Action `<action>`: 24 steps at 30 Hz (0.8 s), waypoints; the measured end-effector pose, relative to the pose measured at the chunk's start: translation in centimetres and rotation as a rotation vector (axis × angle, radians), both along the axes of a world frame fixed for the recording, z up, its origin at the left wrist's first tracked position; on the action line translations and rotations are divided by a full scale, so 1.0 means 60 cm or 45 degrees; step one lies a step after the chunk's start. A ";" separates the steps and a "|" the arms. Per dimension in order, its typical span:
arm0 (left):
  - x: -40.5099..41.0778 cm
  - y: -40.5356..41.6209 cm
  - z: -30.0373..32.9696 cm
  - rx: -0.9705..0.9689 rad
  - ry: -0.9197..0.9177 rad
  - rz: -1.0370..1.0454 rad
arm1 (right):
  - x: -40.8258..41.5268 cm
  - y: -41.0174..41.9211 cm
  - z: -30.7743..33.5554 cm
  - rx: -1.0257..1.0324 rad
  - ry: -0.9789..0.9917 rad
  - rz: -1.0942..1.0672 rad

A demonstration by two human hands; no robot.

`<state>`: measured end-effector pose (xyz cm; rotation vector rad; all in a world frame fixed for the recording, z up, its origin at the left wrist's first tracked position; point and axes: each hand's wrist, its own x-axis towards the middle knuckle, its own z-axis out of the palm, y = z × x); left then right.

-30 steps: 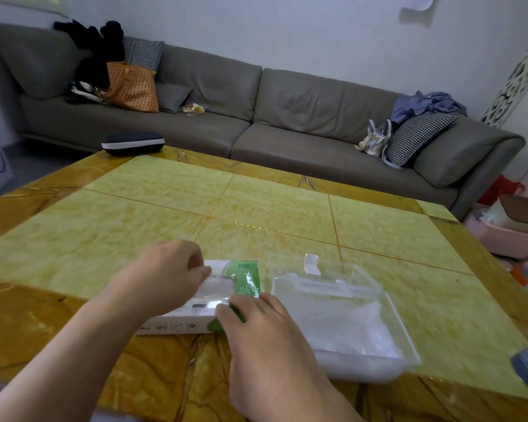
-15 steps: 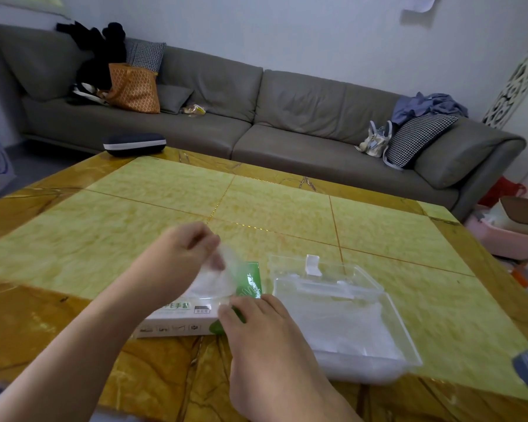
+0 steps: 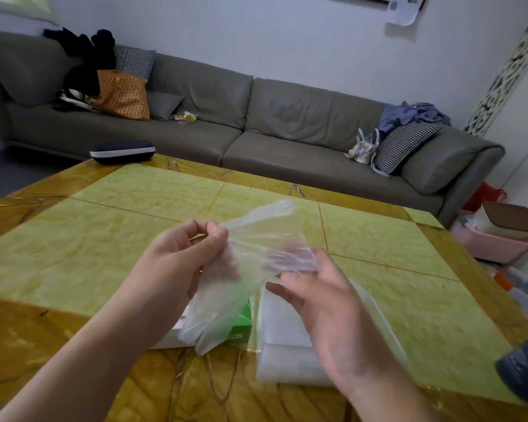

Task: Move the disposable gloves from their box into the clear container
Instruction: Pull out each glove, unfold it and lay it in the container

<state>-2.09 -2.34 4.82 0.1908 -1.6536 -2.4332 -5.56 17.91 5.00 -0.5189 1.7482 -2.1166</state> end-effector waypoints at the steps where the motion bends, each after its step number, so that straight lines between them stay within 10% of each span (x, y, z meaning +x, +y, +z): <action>1: 0.001 0.006 -0.002 -0.054 0.006 -0.022 | -0.010 0.009 0.007 -0.133 -0.123 0.010; 6: 0.003 0.035 -0.008 -0.372 0.069 -0.069 | -0.026 0.032 0.011 0.011 -0.107 -0.227; 24: -0.006 0.019 -0.019 -0.264 -0.183 -0.289 | -0.062 0.093 -0.004 0.424 0.155 -0.267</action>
